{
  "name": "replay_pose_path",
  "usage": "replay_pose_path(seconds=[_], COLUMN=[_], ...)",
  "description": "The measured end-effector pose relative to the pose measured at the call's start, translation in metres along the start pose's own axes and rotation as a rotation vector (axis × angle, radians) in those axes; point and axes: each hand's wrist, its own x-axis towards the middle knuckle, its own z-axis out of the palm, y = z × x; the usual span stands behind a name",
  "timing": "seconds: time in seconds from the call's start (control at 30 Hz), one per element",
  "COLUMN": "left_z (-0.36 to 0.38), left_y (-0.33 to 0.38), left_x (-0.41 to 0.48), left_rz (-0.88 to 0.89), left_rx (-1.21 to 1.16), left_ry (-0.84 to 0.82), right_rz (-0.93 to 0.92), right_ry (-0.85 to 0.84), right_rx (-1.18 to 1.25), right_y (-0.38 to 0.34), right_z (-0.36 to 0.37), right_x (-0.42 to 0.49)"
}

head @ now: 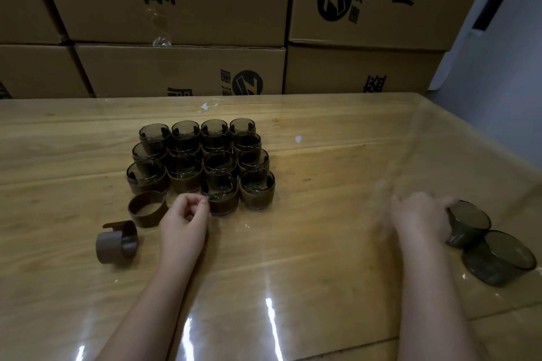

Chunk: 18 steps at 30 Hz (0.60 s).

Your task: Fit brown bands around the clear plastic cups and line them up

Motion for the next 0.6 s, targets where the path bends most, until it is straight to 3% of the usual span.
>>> replay_pose_path(seconds=[0.13,0.27,0.37,0.5,0.6], left_z=[-0.001,-0.001,-0.001,-0.001,-0.003], left_y=[0.002,0.003,0.002,0.003,0.001], left_x=[-0.001,-0.003,-0.002,-0.003,-0.004], left_rz=[0.015,0.035,0.032,0.021,0.03], left_rx=[-0.012,-0.002,0.001,-0.002,-0.024], left_ry=[-0.002,-0.001,0.011,0.007,-0.028], right_rz=[0.007,0.021,-0.007,-0.301,-0.614], right_ry=[0.082,-0.053,-0.026,0.124,0.17], right_rx=[-0.016,-0.1,-0.082,0.03,0.326], right_y=[0.007,0.01,0.003,-0.025,-0.047], right_z=[-0.003,0.0,0.001,0.017,0.036], right_x=[0.007,0.007,0.0,-0.027,-0.054])
